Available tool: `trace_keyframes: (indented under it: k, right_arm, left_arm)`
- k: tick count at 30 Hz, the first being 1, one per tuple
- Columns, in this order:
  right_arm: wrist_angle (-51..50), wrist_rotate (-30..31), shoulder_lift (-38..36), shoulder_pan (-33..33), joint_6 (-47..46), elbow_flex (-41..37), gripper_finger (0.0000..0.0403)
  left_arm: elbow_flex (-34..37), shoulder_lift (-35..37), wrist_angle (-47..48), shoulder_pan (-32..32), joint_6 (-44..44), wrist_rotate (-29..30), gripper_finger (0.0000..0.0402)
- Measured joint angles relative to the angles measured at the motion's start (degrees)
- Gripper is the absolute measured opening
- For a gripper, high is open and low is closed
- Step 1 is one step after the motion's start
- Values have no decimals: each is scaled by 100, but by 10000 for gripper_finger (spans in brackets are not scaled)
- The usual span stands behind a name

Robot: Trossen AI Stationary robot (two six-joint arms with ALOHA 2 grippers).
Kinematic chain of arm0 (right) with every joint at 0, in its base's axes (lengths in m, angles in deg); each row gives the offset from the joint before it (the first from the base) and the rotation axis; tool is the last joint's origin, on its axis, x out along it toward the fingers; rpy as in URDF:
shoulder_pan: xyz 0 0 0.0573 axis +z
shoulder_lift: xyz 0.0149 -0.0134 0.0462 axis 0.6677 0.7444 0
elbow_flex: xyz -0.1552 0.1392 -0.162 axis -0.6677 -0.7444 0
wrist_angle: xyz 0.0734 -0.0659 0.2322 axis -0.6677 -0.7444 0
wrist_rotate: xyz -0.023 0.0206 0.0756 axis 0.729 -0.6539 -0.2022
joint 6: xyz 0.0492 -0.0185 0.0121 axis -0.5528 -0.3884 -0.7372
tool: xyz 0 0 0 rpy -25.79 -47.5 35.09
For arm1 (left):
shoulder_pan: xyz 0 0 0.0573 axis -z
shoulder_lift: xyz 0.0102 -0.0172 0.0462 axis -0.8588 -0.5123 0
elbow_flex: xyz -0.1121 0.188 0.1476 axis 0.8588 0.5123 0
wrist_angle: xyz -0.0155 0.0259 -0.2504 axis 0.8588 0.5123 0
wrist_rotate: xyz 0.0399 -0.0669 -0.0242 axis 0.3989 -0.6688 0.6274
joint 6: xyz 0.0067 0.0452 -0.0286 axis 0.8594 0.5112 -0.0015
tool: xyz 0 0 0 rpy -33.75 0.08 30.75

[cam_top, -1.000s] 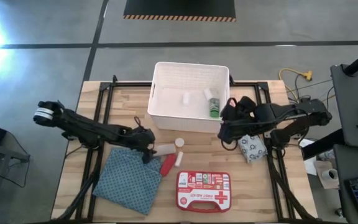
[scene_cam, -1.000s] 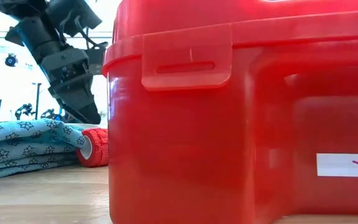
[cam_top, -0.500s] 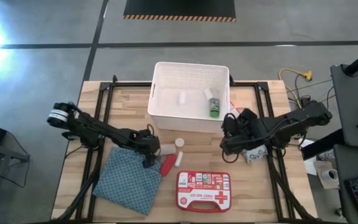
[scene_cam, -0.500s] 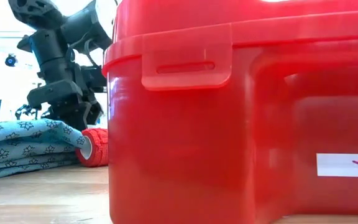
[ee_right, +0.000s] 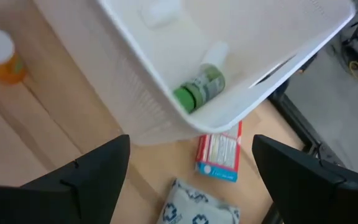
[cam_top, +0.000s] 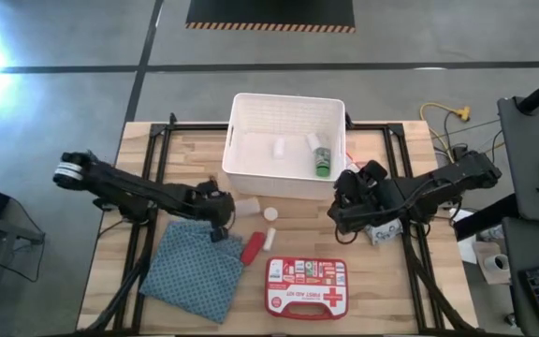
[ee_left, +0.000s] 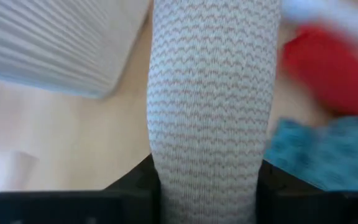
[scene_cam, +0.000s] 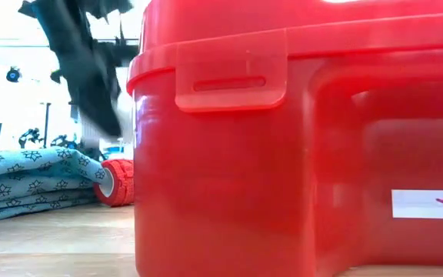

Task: Pick & place medical supplies in basket/bin
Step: Put the light brown bandage into the white bin

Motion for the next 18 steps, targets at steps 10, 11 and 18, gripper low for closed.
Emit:
trace_keyframes:
  k: [10, 11, 18]
  right_arm:
    - [123, 821, -615, -74, -179, 104, 329]
    - [128, 836, -682, -92, -146, 104, 329]
    - [400, 233, -606, -94, 804, 100, 329]
  left_arm:
    - [-1687, 1978, 510, 92, 446, 656, 121]
    - [-1752, 2022, 130, -30, 762, 852, 121]
    - [-1962, 1121, -1389, -1602, 2410, 272, 120]
